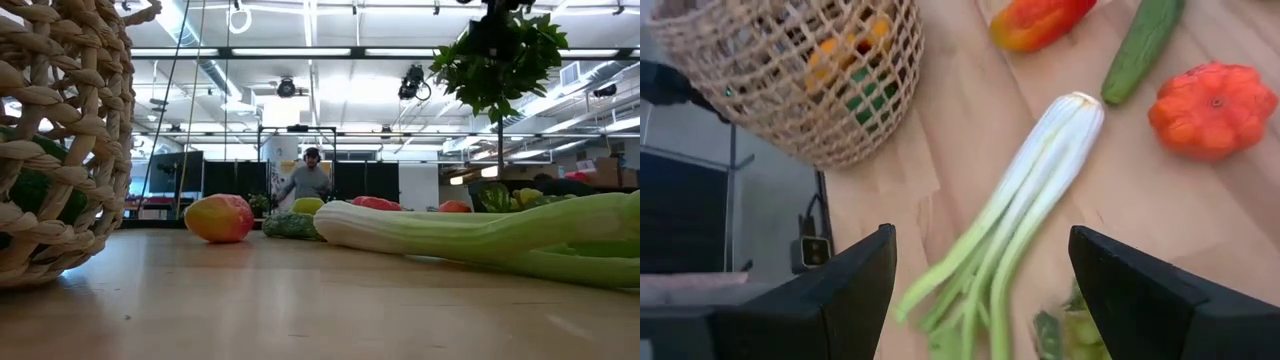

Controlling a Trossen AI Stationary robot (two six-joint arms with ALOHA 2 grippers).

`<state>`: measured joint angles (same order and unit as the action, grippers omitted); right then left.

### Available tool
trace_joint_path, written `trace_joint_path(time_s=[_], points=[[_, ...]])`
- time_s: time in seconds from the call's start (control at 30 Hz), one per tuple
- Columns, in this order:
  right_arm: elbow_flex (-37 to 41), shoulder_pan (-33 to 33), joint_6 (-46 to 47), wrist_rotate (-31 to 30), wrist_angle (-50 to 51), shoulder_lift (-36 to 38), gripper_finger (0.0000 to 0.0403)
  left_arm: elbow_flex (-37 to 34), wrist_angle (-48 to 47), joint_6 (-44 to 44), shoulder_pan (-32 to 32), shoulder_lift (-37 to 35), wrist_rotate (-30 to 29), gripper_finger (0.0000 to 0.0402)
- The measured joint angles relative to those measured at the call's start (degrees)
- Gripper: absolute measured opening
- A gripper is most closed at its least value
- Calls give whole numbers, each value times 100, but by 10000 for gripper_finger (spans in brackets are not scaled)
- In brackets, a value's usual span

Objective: Build produce basket
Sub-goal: Put the carrot into the basket

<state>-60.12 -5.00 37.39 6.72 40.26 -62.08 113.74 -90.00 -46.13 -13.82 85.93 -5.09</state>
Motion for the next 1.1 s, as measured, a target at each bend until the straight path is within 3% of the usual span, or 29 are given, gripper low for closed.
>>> trace_joint_path(time_s=[0.13,0.27,0.63,0.93,1.1], points=[[0,-199,390,-465,-255,0,299,-1092,159,-904,-222,-1075,-12,123],[0,-345,918,-944,-483,-2,299,-1592,777,-1563,-778,-1712,4,123],[0,-622,2301,-1683,-1073,-20,299,-1681,-10,-1608,-2939,-1472,-310,123],[0,-1118,2785,-2897,-1655,-45,299,-2795,42,-1962,-3321,-1508,-100,130],[0,-1298,2961,-3288,-1893,-96,299,-3281,776,-2109,-3468,-1502,315,191]])
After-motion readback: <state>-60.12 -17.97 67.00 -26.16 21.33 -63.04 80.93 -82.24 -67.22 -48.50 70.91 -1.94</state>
